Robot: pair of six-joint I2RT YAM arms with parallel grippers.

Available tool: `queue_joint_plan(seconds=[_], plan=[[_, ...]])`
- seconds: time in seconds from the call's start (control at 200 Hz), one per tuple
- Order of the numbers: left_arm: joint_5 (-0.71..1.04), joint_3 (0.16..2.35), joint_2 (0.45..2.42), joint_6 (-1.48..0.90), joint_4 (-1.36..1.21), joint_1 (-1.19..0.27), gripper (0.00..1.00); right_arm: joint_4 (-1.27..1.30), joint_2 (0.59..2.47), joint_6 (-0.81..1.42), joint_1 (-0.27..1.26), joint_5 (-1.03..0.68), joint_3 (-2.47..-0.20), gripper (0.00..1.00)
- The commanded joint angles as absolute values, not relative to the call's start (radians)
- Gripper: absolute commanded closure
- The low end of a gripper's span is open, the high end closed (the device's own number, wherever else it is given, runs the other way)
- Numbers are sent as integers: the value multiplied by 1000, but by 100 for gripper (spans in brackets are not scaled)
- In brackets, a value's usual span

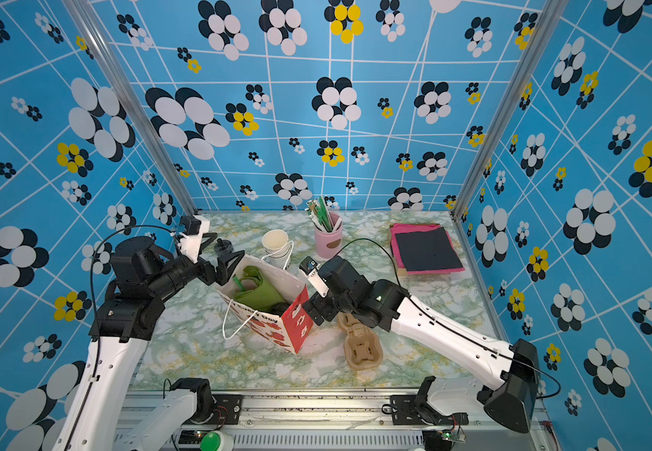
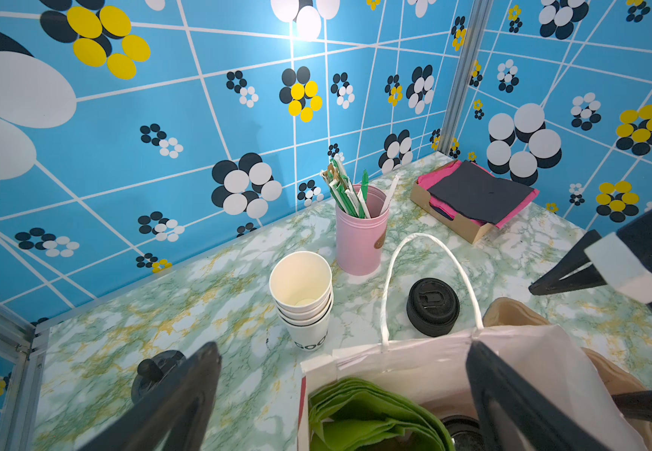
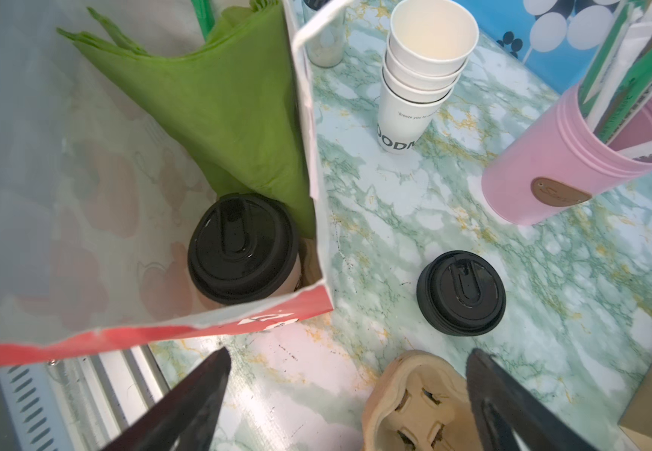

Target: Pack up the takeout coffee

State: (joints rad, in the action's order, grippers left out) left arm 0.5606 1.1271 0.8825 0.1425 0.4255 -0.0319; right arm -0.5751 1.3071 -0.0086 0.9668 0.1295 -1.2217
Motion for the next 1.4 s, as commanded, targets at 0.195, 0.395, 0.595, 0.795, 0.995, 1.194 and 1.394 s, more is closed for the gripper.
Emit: queue_joint_plan(seconds=[0.195, 0.395, 0.595, 0.795, 0.995, 1.194, 1.394], plan=[[569, 1146, 886, 133, 408, -23, 1, -506, 1372, 33, 956, 252, -1250, 4], [561, 1140, 884, 133, 405, -23, 1, -482, 1409, 47, 925, 251, -1277, 4], [540, 1129, 876, 121, 387, -23, 1, -455, 1451, 67, 885, 221, -1309, 4], [503, 1126, 876, 110, 383, -22, 1, -423, 1521, 82, 855, 172, -1374, 4], [416, 1133, 879, 99, 401, -21, 1, -431, 1598, 86, 839, 136, -1447, 4], [307, 1140, 897, 54, 421, -7, 1, -439, 1590, 94, 827, 152, -1436, 3], [256, 1139, 932, -19, 413, 54, 1, -418, 1514, 97, 778, 203, -1357, 3]])
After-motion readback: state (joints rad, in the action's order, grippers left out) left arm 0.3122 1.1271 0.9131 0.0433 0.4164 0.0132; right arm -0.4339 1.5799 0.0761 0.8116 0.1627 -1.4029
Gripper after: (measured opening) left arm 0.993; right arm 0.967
